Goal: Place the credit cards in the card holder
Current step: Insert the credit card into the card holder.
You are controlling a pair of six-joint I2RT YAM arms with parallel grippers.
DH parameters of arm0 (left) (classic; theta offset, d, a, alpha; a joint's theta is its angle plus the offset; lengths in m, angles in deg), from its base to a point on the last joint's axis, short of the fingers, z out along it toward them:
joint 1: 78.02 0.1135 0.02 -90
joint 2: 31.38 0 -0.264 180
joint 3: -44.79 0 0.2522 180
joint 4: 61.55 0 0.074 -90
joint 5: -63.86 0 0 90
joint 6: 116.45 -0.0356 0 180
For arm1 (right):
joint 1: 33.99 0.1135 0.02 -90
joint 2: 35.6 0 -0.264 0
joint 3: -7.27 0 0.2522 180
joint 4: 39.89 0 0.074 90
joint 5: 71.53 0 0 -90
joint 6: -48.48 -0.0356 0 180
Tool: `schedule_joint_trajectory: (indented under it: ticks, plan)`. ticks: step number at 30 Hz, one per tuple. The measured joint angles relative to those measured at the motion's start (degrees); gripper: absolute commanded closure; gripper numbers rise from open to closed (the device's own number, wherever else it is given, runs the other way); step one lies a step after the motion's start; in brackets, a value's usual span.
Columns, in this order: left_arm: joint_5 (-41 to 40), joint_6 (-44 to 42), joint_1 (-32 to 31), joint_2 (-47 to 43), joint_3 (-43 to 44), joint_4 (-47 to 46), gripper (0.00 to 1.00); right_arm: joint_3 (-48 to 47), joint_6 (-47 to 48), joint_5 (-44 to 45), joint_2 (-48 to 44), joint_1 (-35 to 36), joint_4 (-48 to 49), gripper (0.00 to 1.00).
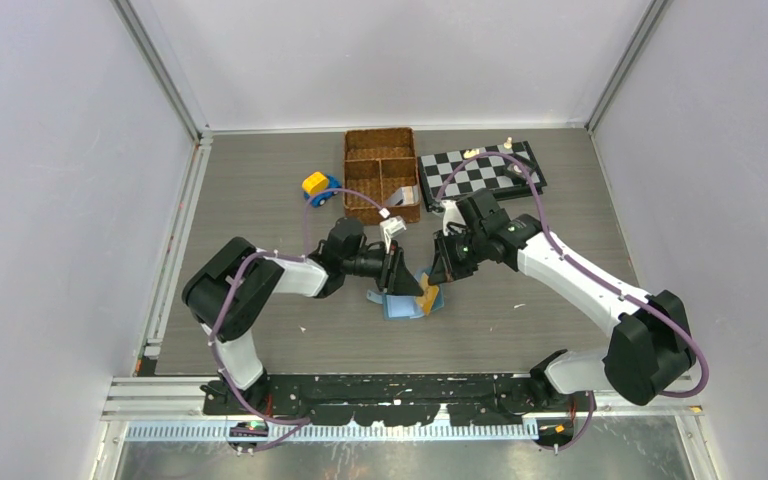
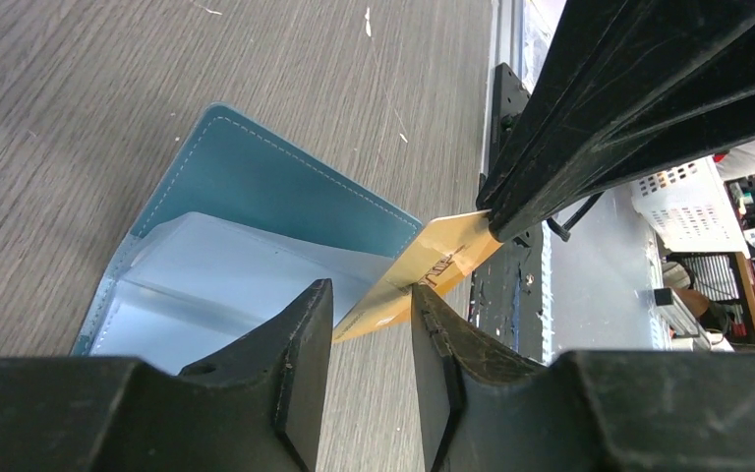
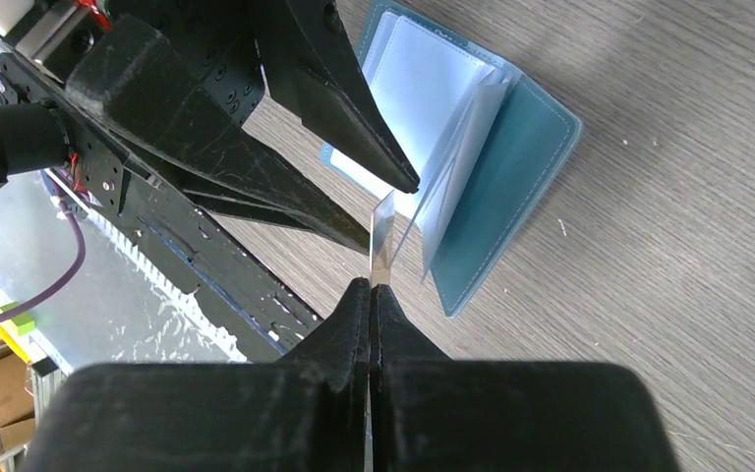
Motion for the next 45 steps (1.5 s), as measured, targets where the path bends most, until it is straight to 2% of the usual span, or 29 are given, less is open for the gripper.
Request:
schedule_joint_trajectory:
  ticks: [3,9,18,20,23,25,28,30,37,45]
  plan:
    - [0.74,0.52,0.02,0.74,0.0,-0.87,0.64,0.13,0.02,0.0,0.09,-0.11,0.07,1.0]
    - [2.25,2.12,-0.09,2.58,0.04,-2.95,0.72,1.11,0.02,-0.31,0.42,-0.44,1.49,1.0]
    - [3.67,3.1,-0.09,2.75,0.04,-2.99,0.93,2.1,0.9,-0.63,0.5,-1.36,5.07,0.99]
    - [3.8,3.13,-0.09,2.75,0.02,-2.99,1.0,2.29,1.09,-0.42,0.55,-1.4,5.86,0.96]
    - [4.02,3.13,-0.07,2.75,0.0,-2.99,1.0,2.56,1.29,0.44,0.83,-1.57,6.4,0.9]
    - [3.98,3.15,-0.07,2.86,-0.04,-3.1,1.0,2.71,1.2,0.96,1.29,-1.86,6.82,0.8]
    - [3.98,3.39,-0.11,3.08,-0.26,-4.02,1.0,3.74,0.42,1.62,1.33,-2.27,8.66,0.56]
    - [3.96,3.52,-0.28,3.08,-0.46,-5.27,1.0,5.03,-0.48,1.75,1.25,-2.67,10.58,0.48]
    - [2.91,3.61,-0.63,3.08,-0.7,-7.78,1.0,9.86,-3.89,1.42,-2.03,-4.9,14.43,0.43]
    - [2.16,5.09,-0.61,3.08,-1.55,-11.06,1.0,18.73,-9.94,-0.63,-11.76,-9.66,20.09,0.43]
